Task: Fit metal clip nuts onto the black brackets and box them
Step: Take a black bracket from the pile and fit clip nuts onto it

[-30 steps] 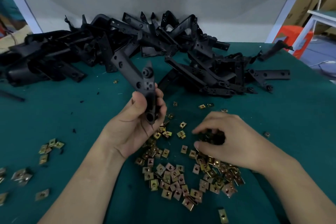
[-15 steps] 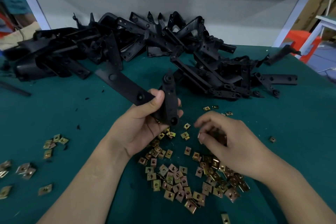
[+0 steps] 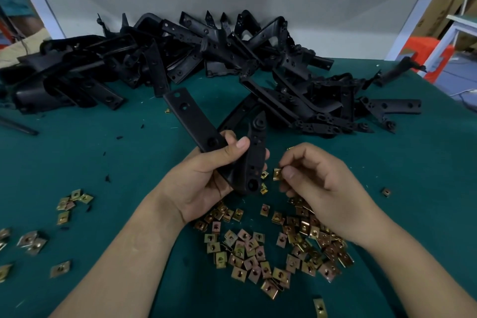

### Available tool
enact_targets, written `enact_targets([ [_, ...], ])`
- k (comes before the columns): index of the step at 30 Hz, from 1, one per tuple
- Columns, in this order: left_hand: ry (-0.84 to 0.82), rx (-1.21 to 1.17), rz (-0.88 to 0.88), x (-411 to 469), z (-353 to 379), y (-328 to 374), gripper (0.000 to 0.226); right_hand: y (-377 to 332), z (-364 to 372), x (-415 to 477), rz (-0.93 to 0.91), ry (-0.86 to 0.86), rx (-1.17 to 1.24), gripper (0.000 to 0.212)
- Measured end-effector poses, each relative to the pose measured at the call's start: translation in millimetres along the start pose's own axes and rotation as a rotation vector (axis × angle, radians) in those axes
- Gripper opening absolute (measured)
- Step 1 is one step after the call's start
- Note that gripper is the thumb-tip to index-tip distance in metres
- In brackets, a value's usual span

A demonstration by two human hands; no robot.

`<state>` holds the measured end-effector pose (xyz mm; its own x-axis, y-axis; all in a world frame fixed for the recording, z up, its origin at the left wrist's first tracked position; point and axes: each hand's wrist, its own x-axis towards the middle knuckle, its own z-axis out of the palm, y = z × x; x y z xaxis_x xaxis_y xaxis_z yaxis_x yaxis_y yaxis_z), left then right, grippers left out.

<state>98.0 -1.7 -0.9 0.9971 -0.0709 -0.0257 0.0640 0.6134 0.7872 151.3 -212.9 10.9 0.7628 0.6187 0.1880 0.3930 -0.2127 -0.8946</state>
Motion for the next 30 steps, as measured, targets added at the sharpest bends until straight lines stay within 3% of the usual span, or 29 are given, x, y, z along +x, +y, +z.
enact_targets([
  [5,0.028,0.017,-0.024,-1.4,4.9,0.1,0.022,-1.6,0.3,0.4,0.072,-0.045,0.108,0.009],
  [15,0.018,0.004,-0.016,-1.7,2.9,0.2,0.027,-0.1,-2.1,1.2,0.143,-0.065,0.081,0.033],
  [22,0.029,0.009,-0.010,-1.2,3.2,0.2,0.024,-1.4,-5.7,0.9,0.104,-0.049,0.159,0.031],
  [30,0.018,0.005,-0.008,-1.5,2.5,0.1,0.025,-1.8,-9.3,-1.9,0.067,-0.067,-0.019,0.022],
])
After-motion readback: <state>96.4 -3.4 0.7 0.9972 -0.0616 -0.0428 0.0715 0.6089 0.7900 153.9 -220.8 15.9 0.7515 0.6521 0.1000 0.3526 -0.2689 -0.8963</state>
